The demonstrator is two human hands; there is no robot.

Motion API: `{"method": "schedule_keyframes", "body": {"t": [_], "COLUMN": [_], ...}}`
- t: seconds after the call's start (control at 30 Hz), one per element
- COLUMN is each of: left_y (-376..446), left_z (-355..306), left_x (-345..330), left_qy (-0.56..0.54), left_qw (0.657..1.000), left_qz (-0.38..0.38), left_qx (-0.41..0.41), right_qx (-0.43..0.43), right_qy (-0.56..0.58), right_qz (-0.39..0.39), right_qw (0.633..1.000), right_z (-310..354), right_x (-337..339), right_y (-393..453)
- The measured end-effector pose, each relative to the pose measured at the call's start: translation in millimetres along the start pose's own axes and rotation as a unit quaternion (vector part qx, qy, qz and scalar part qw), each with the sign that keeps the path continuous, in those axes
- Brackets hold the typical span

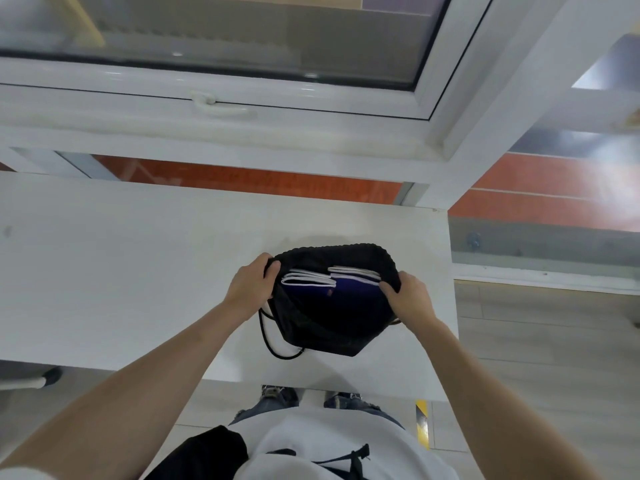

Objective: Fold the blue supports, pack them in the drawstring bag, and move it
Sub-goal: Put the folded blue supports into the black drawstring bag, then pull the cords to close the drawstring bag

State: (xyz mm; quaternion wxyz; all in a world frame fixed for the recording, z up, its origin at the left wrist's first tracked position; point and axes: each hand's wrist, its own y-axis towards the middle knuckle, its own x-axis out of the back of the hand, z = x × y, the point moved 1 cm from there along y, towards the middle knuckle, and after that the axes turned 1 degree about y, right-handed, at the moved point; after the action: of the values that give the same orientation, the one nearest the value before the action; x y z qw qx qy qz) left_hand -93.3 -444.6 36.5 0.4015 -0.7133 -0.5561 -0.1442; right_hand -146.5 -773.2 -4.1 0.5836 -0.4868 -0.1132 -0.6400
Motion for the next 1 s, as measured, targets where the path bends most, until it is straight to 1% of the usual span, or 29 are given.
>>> {"method": "schedule_keyframes", "body": {"t": [0.07, 0.13, 0.2, 0.3, 0.43, 0.57, 0.7, 0.77, 0.83, 0.9, 0.97, 1.0], "left_y": [-2.0, -3.8, -2.1, 3.3, 6.6, 10.4, 16.1, 20.2, 23.6, 25.3, 26.2, 26.0], "left_z": [-5.7, -9.8, -11.5, -17.5, -38.6, -55.3, -57.2, -51.3, -41.6, -28.0, -9.7, -0.1], "left_x": [2.2, 6.8, 14.0, 31.0, 54.2, 72.8, 82.4, 86.2, 91.9, 98.2, 101.6, 101.5], "left_qy": [-0.057, -0.075, -0.127, -0.244, -0.331, -0.375, -0.378, -0.353, -0.309, -0.266, -0.183, -0.124], "left_qw": [0.998, 0.997, 0.990, 0.965, 0.939, 0.922, 0.920, 0.929, 0.944, 0.956, 0.976, 0.986], "left_qz": [0.002, -0.026, -0.062, -0.093, -0.095, -0.086, -0.072, -0.072, -0.089, -0.102, -0.082, -0.052], "left_qx": [0.001, -0.006, 0.004, 0.023, -0.010, -0.047, -0.075, -0.084, -0.080, -0.070, -0.084, -0.098], "right_qx": [0.020, 0.037, 0.049, 0.053, 0.071, 0.096, 0.103, 0.109, 0.102, 0.073, 0.048, 0.041], "right_qy": [-0.027, -0.001, 0.079, 0.173, 0.267, 0.344, 0.365, 0.350, 0.317, 0.320, 0.331, 0.325], "right_qz": [-0.016, -0.030, -0.052, -0.093, -0.101, -0.113, -0.112, -0.102, -0.099, -0.132, -0.174, -0.180], "right_qw": [0.999, 0.999, 0.994, 0.979, 0.956, 0.927, 0.918, 0.925, 0.938, 0.935, 0.926, 0.927], "right_z": [2.0, 8.1, 17.3, 31.2, 50.1, 67.5, 69.6, 65.5, 54.8, 39.0, 24.4, 20.1], "right_x": [4.2, 15.4, 32.0, 60.9, 93.7, 119.6, 128.9, 131.1, 131.7, 132.5, 133.4, 132.9], "right_y": [-1.2, -5.7, -12.0, -23.4, -30.4, -34.6, -35.4, -37.1, -37.5, -35.5, -33.8, -33.3]}}
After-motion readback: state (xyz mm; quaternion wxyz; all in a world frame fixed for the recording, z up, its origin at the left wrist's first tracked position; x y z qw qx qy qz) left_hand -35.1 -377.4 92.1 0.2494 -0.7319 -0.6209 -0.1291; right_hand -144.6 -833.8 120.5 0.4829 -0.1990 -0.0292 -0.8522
